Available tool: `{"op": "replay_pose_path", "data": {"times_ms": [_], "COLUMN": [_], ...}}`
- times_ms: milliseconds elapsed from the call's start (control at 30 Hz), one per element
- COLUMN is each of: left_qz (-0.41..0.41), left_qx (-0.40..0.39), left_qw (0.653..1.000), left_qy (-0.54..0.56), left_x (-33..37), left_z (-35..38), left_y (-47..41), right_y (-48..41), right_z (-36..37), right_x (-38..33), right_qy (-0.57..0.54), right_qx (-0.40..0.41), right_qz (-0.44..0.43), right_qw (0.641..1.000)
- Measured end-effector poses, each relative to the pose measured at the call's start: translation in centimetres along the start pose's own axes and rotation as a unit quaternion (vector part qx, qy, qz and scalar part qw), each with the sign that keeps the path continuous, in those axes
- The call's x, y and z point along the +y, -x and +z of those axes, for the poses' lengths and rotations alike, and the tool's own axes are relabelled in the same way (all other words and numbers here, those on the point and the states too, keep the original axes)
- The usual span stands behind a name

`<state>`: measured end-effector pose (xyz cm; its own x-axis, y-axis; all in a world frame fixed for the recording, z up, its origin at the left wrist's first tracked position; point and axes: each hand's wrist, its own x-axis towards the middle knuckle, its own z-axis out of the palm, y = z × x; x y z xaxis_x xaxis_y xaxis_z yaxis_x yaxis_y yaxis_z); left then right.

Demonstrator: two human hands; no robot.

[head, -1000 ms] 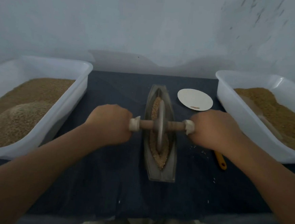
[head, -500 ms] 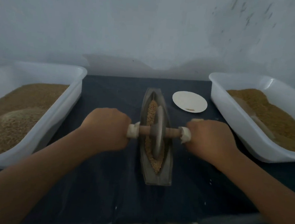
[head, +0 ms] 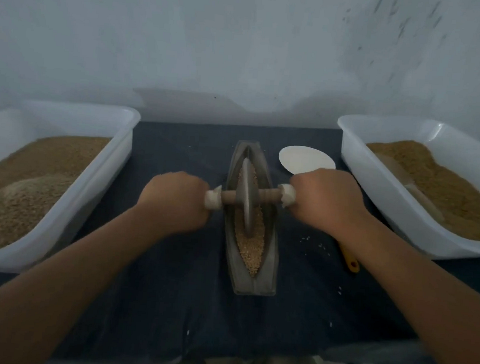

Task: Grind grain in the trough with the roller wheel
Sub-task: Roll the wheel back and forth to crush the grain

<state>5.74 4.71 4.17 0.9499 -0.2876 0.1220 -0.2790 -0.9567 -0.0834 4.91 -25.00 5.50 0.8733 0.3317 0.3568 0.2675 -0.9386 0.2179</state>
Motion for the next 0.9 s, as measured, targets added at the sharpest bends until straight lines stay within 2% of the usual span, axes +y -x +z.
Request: {"op": "replay_pose_path", "data": {"times_ms": [67,133,267,400,567,633,700,900], "left_qz": [0.023,0.036,-0.008,-0.032,-0.012,0.019,0.013,-0.024], "left_qx": [0.053,0.088,0.059,0.064,0.063,0.110,0.158,0.091], "left_qw": [0.998,0.994,0.998,0.997,0.997,0.991,0.984,0.995], "left_qy": [-0.025,-0.048,-0.033,-0.014,-0.032,-0.071,-0.086,-0.036], "left_x": [0.1,0.2,0.5,0.4,0.1,0.2,0.2,-0.1], "left_z": [0.3,0.3,-0.3,-1.2,0.0,1.1,1.4,0.5], "left_y": [2.8,3.3,-1.3,-5.8,-2.6,0.3,1.5,-5.3], "right_y": [2.5,3.3,-0.3,-4.1,-0.6,2.1,3.0,-3.5], "right_z": [-0.6,-0.7,1.3,1.5,1.2,1.1,1.3,2.6], "right_x": [-0.3,-0.4,-0.2,-0.1,-0.2,-0.4,-0.4,0.6], "right_qy": [0.001,-0.008,0.007,-0.035,0.002,0.018,0.019,0.000], "right_qx": [0.009,0.028,-0.021,0.009,0.005,0.018,0.046,0.049], "right_qz": [-0.028,-0.020,0.047,0.089,0.055,0.017,0.009,0.053], "right_qw": [1.000,0.999,0.999,0.995,0.998,1.000,0.999,0.997]}}
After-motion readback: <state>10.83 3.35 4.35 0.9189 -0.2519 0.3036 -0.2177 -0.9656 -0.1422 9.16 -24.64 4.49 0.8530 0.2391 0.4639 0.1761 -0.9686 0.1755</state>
